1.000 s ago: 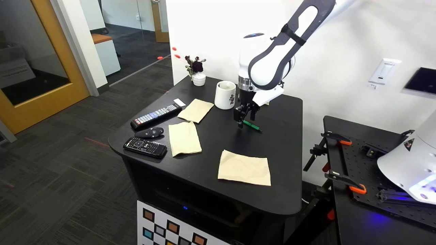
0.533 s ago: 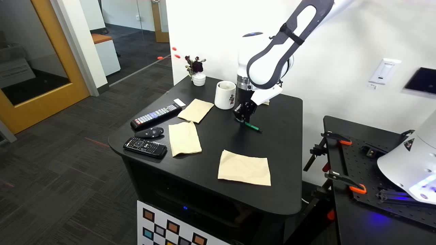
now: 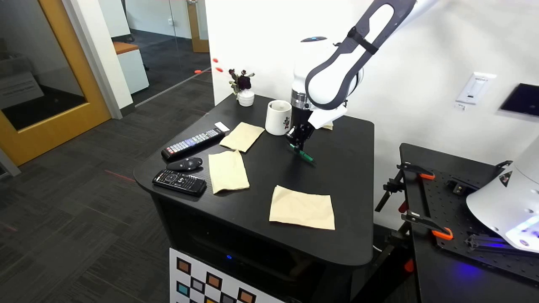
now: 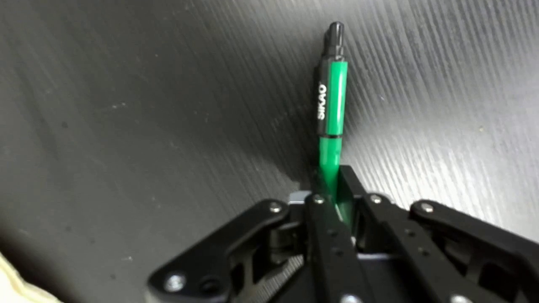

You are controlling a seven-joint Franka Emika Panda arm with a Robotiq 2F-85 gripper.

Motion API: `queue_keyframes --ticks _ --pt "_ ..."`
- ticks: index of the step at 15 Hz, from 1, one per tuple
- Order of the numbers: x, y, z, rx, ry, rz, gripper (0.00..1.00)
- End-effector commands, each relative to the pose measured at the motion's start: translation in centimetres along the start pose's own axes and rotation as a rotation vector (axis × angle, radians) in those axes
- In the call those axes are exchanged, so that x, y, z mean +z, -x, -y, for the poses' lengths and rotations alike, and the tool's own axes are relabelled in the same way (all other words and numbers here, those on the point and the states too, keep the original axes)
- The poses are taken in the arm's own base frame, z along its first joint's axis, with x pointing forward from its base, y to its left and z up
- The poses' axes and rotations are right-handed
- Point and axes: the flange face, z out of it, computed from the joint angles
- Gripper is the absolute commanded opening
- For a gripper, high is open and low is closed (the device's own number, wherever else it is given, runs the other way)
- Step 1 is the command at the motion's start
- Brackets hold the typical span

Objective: Put the pen in the mug

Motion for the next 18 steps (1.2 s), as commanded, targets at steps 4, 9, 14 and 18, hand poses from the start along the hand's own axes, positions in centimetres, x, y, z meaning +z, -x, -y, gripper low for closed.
queue_keyframes --ticks 4,9,14,18 --pt "-9.3 0.0 1.0 0.015 -0.018 -0.191 0.03" --pt "-16.3 -1.3 0.7 -0.019 -0.014 -0.295 0.03" --pt "-14.3 -2.1 0.8 -0.015 -0.015 -0.279 0.12" --pt "-13.3 -2.7 1.3 0.069 0.034 -0.336 0.03"
